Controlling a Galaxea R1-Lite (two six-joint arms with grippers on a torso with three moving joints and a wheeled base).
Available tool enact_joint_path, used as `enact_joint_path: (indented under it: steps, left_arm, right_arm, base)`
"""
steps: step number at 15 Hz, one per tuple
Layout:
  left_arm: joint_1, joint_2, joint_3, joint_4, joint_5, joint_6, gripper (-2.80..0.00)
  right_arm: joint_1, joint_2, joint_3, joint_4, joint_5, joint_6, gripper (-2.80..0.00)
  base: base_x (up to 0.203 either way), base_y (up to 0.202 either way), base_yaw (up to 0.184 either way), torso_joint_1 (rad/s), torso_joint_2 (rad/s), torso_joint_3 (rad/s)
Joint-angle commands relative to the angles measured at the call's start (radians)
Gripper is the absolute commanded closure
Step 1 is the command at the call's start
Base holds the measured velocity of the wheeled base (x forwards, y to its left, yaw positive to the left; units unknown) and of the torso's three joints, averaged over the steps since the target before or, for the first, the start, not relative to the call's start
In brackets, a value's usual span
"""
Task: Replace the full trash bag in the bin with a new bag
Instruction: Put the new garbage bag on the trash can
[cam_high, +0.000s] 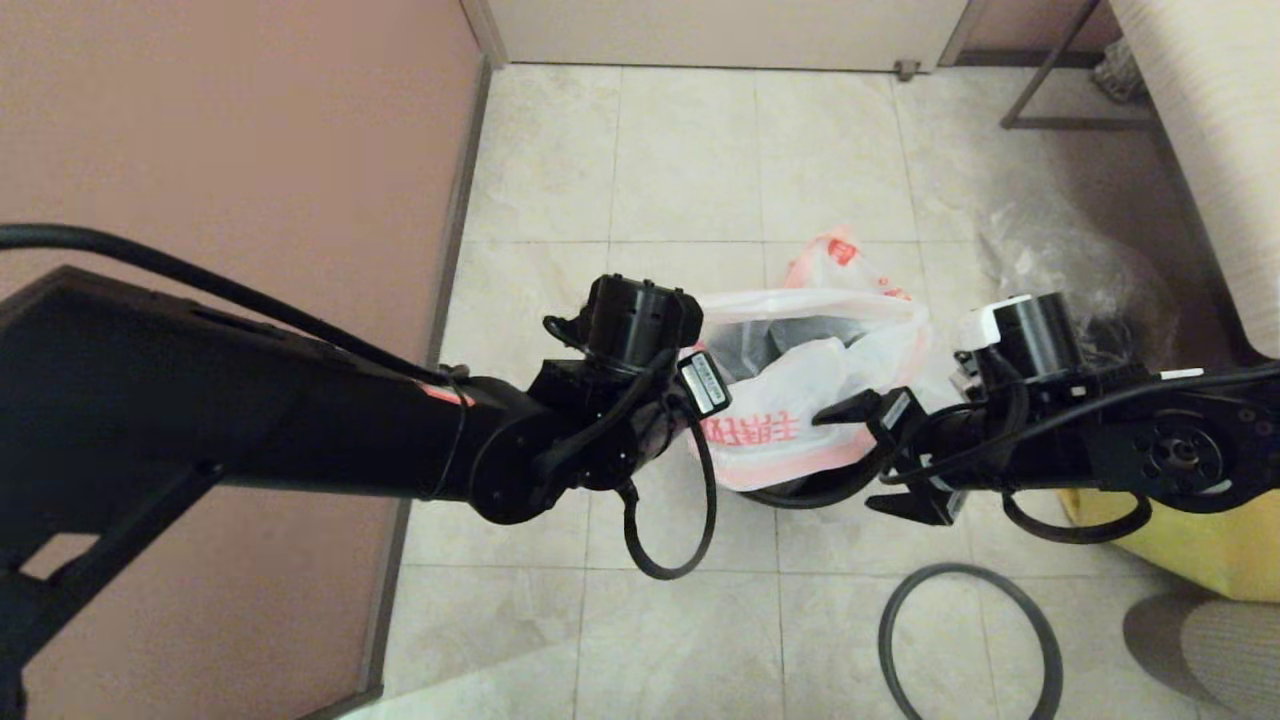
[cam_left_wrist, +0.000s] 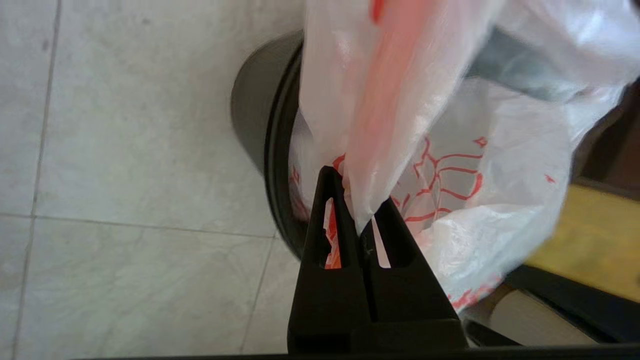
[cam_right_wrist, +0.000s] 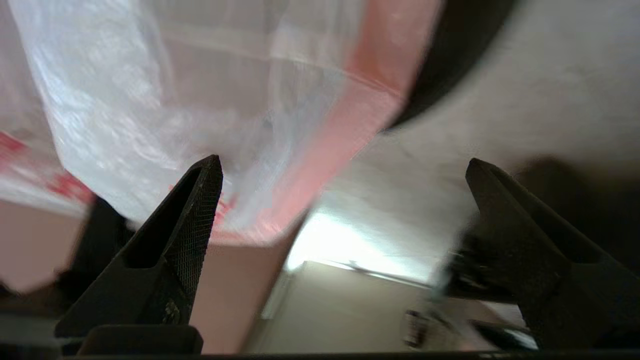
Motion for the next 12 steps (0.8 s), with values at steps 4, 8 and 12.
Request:
enact_joint_path:
  steps: [4, 8, 12]
  left_arm:
    - [0.002, -0.073, 0.006, 0.008, 0.003, -0.004, 0.0]
    - [0.0, -0.078, 0.01, 0.01, 0.003, -0.015, 0.0]
    - [0.004, -0.099, 0.022, 0.011, 0.002, -0.016, 0.0]
  right_arm:
    - [0.0, 0.065, -0.084, -0.132, 0.048, 0.148, -2.8]
    - [-0.002, 0.084, -0.109, -0.138, 0.049, 0.176, -2.8]
    - [-0.028, 0.101, -0.141, -0.138, 0.036, 0.168, 0.0]
  base:
    - [0.0, 0.0, 0.0, 0.0, 0.0, 0.0]
    - [0.0, 0.0, 0.0, 0.0, 0.0, 0.0]
    - [0.0, 0.0, 0.0, 0.0, 0.0, 0.0]
